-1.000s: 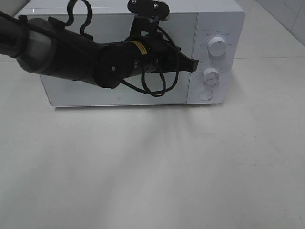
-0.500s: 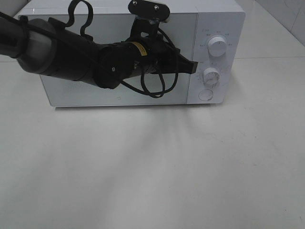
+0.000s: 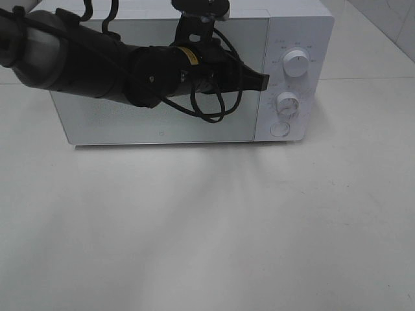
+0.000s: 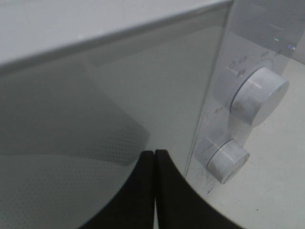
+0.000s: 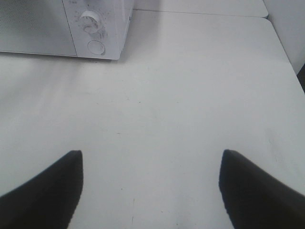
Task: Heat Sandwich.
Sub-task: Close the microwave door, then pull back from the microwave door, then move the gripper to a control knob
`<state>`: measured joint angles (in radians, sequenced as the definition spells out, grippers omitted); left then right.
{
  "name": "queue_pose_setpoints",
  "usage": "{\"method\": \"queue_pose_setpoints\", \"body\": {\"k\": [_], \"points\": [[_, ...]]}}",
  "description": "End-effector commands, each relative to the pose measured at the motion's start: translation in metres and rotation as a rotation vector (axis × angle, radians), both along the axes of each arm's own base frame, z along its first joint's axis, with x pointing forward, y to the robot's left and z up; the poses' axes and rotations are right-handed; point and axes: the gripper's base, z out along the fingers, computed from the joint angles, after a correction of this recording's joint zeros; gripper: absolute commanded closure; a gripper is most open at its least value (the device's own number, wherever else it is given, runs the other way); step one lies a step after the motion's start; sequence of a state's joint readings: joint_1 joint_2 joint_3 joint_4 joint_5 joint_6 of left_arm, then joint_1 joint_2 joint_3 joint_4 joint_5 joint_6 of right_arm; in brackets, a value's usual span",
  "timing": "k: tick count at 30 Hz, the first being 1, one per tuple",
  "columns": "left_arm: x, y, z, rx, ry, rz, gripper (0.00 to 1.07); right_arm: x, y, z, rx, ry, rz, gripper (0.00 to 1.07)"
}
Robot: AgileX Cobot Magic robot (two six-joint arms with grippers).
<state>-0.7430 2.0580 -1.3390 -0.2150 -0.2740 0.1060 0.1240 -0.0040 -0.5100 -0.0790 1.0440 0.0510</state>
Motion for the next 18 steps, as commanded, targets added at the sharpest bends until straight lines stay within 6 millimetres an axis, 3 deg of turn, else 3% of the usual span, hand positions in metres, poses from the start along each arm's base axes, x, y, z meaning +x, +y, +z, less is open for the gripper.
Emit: {"method": "queue_pose_setpoints", "body": {"k": [1,10,13,14,15,17,18], "points": [[-0.006,0.0,0.015,-0.032,-0.018,0.001,1.07,-0.003,-0.001,-0.001,0.0,-0.027,-0.009,0.31],[-0.041,0.011,0.011,0.065,0.137,-0.052,1.05,-0.003,-0.001,-0.001,0.0,-0.027,-0.009,0.31],[-0.049,0.014,0.011,0.125,0.218,-0.076,0.87,-0.003,-0.001,-0.001,0.0,-0.027,-0.009,0.31],[-0.049,0.014,0.011,0.125,0.218,-0.076,0.87,-0.003,-0.001,-0.001,0.0,-0.027,-0.009,0.31],[-0.053,0.017,0.01,0.159,0.266,-0.088,0.66,-0.003,-0.001,-0.001,0.0,-0.027,-0.009,0.31],[-0.056,0.018,0.01,0.18,0.298,-0.096,0.35,-0.003,-0.001,-0.001,0.0,-0.027,-0.009,0.31],[-0.056,0.018,0.01,0.18,0.298,-0.096,0.35,-0.003,-0.001,-0.001,0.0,-0.027,-0.009,0.31]]}}
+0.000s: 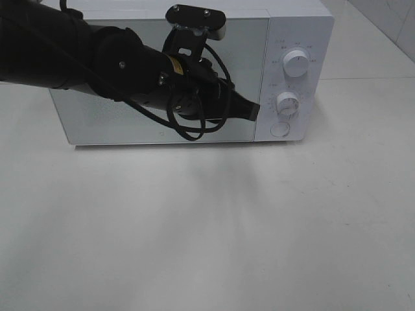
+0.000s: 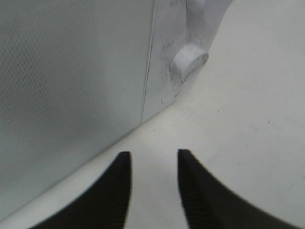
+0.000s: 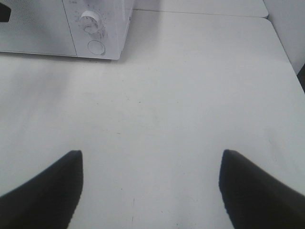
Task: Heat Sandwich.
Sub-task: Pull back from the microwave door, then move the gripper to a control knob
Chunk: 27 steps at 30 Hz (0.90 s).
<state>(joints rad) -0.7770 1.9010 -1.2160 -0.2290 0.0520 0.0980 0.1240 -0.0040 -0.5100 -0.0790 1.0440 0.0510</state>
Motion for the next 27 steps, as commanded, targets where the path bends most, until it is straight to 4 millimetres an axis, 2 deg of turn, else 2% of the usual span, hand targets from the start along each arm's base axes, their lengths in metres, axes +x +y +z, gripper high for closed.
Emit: {"method": "queue_pose_setpoints", "body": {"k": [1,2,16,22,27], "points": [[-0.012,0.004,0.003,0.054,0.089,-0.025,0.21,-0.003,-0.001,-0.001,0.0,-0.027,-0.009,0.31],[-0.014,0.005,0.004,0.069,0.109,-0.032,0.04,-0.003,-0.001,-0.001,0.0,-0.027,-0.009,0.31],[-0.037,0.025,0.023,0.222,0.252,-0.092,0.06,-0.003,-0.001,-0.001,0.0,-0.027,-0.009,0.31],[-0.039,0.035,0.026,0.262,0.276,-0.023,0.06,-0.003,-0.001,-0.001,0.0,-0.027,-0.009,0.31],[-0.036,0.056,0.019,0.267,0.315,0.067,0.06,-0.003,-0.001,-0.001,0.0,-0.027,-0.009,0.31]]}}
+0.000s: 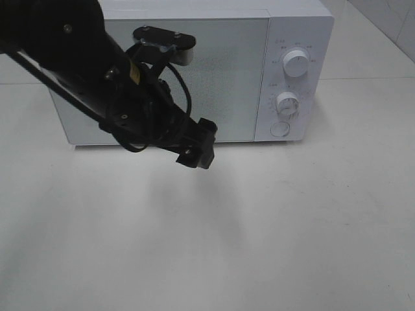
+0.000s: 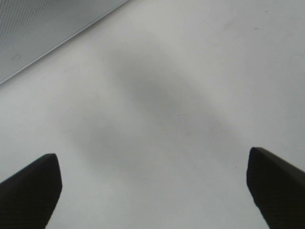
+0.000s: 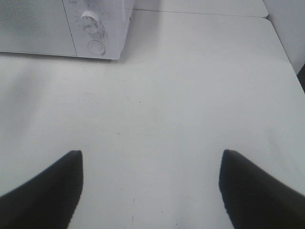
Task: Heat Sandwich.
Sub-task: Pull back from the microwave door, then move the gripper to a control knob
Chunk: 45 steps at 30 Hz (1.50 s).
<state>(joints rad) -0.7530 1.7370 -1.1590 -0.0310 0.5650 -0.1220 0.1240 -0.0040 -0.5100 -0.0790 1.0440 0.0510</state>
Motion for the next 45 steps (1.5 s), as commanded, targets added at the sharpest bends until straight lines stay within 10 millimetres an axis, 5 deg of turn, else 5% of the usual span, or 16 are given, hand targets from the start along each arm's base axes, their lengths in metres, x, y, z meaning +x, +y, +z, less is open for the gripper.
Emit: {"method": "queue_pose_setpoints", "body": {"k": [1,13,25,38,45], "points": [[0.003,0.022,0.001,0.002,0.015,0.069,0.06,-0.003,-0.001,-0.001,0.0,-0.027,-0.009,0.31],[-0.001,0.109,0.022,-0.033,-0.035,0.282,0.06,-0.003,-0.001,-0.001,0.0,-0.027,-0.009,0.31],[-0.052,0.204,0.049,-0.079,-0.136,0.564,0.06,-0.003,-0.001,-0.001,0.0,-0.027,-0.009,0.31],[-0.111,0.24,0.073,-0.066,-0.162,0.647,0.06,-0.003,-0.001,-0.001,0.0,-0.027,-0.009,0.31],[-0.15,0.243,0.073,-0.051,-0.172,0.646,0.06,-0.003,-0.001,-0.001,0.0,-0.027,-0.009,0.31]]}}
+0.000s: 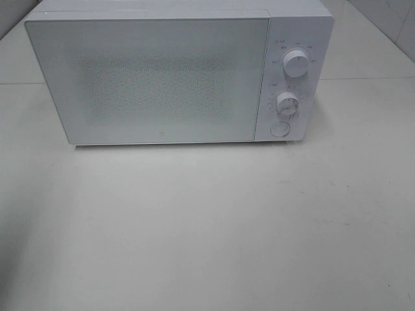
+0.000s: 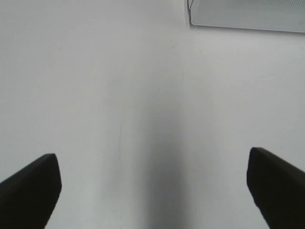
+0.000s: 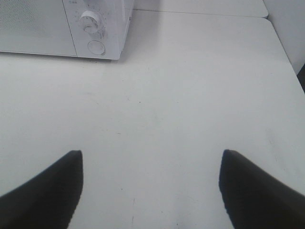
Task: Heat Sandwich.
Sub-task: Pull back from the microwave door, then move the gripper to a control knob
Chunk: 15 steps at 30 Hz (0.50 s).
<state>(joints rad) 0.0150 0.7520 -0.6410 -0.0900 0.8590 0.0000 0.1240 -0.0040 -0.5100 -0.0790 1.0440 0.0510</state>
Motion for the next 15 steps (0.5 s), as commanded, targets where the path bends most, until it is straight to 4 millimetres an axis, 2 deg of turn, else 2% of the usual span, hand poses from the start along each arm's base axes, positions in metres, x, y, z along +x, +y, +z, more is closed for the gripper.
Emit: {"method": "queue_pose_setpoints", "body": {"k": [1,6,9,13,15], "points": [[-0.03,-0.001,0.002,0.014,-0.007,-0.021,0.06,-0.003,-0.001,-0.001,0.0,-0.027,-0.009,0.31],[-0.056,-0.001,0.008,0.024,-0.055,-0.026,0.06,-0.003,-0.001,-0.001,0.0,-0.027,-0.009,0.31],[-0.063,0.001,0.009,0.044,-0.073,-0.023,0.06,-0.003,-0.001,-0.001,0.0,-0.027,-0.009,0.31],[-0.076,-0.001,-0.019,0.023,-0.036,-0.022,0.06,-0.003,-0.001,-0.001,0.0,-0.027,-0.009,0.31],[-0.077,-0.001,-0.021,0.022,-0.069,-0.021,0.06,-0.003,-0.001,-0.001,0.0,-0.027,-0.009,0.31]]}}
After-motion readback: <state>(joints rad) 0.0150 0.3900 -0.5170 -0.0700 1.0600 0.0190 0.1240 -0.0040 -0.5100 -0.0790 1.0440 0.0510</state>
